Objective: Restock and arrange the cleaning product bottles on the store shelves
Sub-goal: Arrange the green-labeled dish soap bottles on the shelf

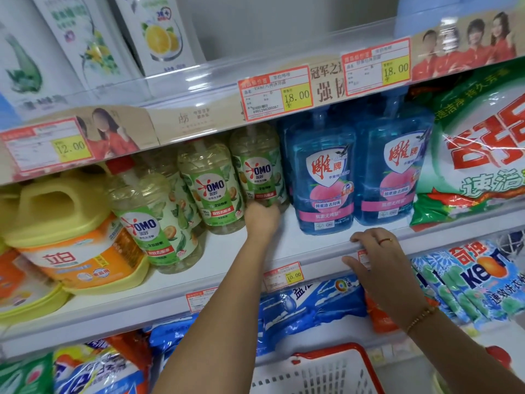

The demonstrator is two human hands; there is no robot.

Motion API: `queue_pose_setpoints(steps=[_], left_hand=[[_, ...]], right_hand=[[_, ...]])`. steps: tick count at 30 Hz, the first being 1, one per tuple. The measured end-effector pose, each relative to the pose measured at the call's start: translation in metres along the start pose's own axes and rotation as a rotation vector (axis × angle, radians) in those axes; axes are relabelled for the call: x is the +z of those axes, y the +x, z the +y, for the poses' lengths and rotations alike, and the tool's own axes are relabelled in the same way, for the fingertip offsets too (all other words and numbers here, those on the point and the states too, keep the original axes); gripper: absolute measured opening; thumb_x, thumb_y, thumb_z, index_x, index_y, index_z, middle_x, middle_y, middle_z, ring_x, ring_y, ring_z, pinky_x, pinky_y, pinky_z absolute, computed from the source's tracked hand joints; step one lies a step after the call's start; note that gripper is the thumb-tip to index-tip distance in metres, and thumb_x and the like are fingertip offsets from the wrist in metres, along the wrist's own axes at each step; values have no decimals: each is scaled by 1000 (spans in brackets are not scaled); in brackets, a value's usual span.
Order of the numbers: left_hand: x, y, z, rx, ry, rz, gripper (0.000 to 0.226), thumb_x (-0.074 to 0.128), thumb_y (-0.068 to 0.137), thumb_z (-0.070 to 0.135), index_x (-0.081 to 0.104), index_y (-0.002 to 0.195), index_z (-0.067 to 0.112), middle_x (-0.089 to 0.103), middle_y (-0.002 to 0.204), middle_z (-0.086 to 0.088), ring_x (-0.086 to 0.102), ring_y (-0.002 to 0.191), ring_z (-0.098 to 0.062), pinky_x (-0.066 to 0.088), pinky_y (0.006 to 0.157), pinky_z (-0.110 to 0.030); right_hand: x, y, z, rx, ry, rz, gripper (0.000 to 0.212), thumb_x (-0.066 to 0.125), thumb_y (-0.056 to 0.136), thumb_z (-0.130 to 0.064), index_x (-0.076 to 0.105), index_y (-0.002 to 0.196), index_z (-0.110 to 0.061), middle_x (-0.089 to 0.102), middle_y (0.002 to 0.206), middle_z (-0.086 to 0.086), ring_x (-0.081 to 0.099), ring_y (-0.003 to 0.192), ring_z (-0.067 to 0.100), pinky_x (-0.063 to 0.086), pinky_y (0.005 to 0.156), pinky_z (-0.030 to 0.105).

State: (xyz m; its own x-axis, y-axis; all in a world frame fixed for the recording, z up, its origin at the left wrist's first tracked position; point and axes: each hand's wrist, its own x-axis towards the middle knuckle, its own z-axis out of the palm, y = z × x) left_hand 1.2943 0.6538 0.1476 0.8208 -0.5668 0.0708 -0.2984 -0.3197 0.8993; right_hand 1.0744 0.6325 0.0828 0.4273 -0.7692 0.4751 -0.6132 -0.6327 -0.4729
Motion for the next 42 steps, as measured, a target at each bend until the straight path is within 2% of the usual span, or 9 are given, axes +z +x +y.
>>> queue_pose_setpoints(steps=[2,6,15,20,26,32,35,38,42], left_hand=[[-23,-10,-1,85,24,45,41,68,87,21,56,123,3,62,119,-11,57,112,-29,39,78,-24],[-72,-18,-18,171,-26,432,65,74,81,16,40,133,-3,46,133,-20,44,127,-33,36,106,-37],[-80,2,-17,-21,-131,235,102,87,55,49,40,133,2,52,130,-18,47,124,-36,41,104,-45],[-73,-17,-26,12,-96,296,87,87,67,26,32,127,-4,44,133,-23,43,126,-35,36,103,-35],[-76,-16,-22,63,-18,274,90,87,64,37,37,133,6,43,131,-22,42,123,-35,39,98,-37],[-81,-15,-11,87,-62,195,67,89,63,33,52,111,5,67,110,-12,65,99,-28,52,79,-30],[-87,-22,-10,107,-19,165,61,88,60,41,59,104,9,71,101,-6,68,91,-23,56,79,-35],[-86,-38,-9,93,-98,105,60,86,56,47,62,101,15,73,94,2,69,84,-16,58,78,-38],[-85,-60,12,-15,-354,-67,25,85,68,30,72,85,17,75,78,4,72,74,-15,57,73,-30]], right_hand=[[-2,1,-8,18,-12,-17,28,69,82,-19,65,108,-6,61,107,12,54,104,30,46,91,41],[16,-1,-51,-85,22,-66,43,44,88,-35,67,109,-6,67,106,12,61,102,30,47,94,43],[40,0,-81,-111,-26,-117,57,37,87,-52,71,105,-10,71,103,6,63,98,25,44,95,41],[43,2,-80,-89,-27,-143,64,29,87,-57,67,113,-13,68,113,3,58,107,22,39,100,39],[42,4,-80,-73,-34,-166,69,24,85,-60,66,117,-15,66,118,2,55,112,21,36,103,38],[33,4,-82,-87,16,-222,75,22,83,-64,62,123,-14,62,124,2,50,118,22,28,107,34],[21,3,-87,-26,147,-277,53,45,94,-50,53,133,-15,54,136,1,41,130,20,19,113,30],[8,-6,-95,76,413,-208,52,59,92,-37,45,139,-20,47,136,-8,39,131,10,29,106,23],[-11,-17,-108,361,939,-161,53,68,86,-31,44,133,-32,46,133,-11,43,123,7,36,99,25]])
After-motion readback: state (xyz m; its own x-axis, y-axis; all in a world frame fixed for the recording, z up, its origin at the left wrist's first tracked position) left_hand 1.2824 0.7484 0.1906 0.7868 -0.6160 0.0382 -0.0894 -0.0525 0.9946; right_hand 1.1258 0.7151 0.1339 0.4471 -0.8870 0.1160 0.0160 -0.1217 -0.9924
